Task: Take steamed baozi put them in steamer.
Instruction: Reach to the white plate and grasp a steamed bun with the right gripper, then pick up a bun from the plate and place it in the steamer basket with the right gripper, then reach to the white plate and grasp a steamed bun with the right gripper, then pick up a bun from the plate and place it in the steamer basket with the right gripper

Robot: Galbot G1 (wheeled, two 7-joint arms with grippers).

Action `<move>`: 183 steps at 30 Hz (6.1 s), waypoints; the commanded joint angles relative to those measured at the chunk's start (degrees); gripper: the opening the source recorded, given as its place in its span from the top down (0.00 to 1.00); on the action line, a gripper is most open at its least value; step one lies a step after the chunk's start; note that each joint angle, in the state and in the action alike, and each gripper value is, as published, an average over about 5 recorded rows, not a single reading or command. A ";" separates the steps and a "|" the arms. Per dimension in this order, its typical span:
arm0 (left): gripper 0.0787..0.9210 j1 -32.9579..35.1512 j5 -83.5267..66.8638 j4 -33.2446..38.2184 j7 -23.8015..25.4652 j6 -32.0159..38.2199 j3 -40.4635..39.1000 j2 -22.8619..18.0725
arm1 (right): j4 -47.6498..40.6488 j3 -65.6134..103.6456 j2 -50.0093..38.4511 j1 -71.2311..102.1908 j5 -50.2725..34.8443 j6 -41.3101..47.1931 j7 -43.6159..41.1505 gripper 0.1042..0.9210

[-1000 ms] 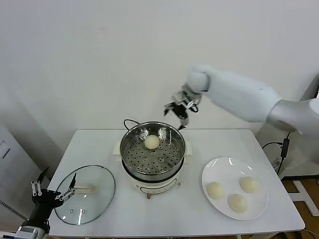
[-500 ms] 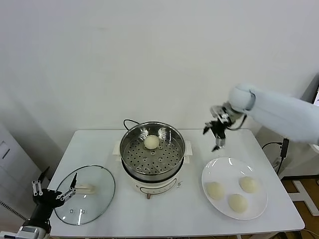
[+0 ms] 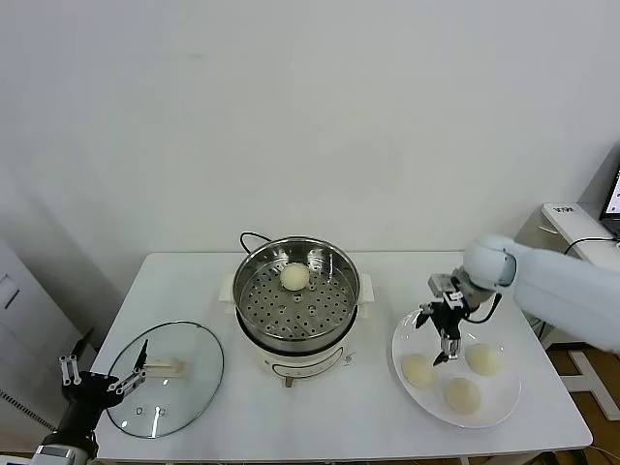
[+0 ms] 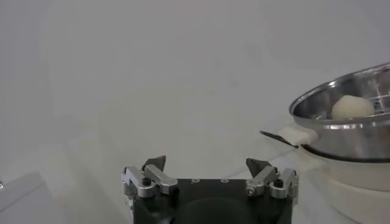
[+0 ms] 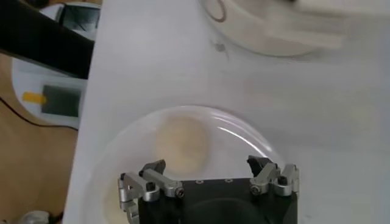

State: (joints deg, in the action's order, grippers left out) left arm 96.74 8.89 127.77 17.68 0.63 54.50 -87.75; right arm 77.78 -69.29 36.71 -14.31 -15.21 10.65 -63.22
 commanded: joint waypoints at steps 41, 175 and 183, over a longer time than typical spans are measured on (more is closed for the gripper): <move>0.12 0.64 0.03 1.18 0.09 0.20 0.13 -0.34 | 0.74 -21.29 6.24 -43.49 -31.04 -3.45 -5.59 0.63; 0.12 0.61 0.50 1.65 -0.28 0.74 -0.05 -1.60 | 3.49 -6.12 -5.45 -13.98 5.05 -9.28 -3.62 0.57; 0.12 0.18 0.51 2.27 -0.35 0.35 -0.20 -1.57 | -2.17 -10.57 8.23 -36.57 -11.74 -12.36 -6.66 0.58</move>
State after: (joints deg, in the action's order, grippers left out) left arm 96.94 9.43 129.97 17.36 1.09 54.31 -89.33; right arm 79.41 -73.16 34.24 -26.69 -11.33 0.41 -67.96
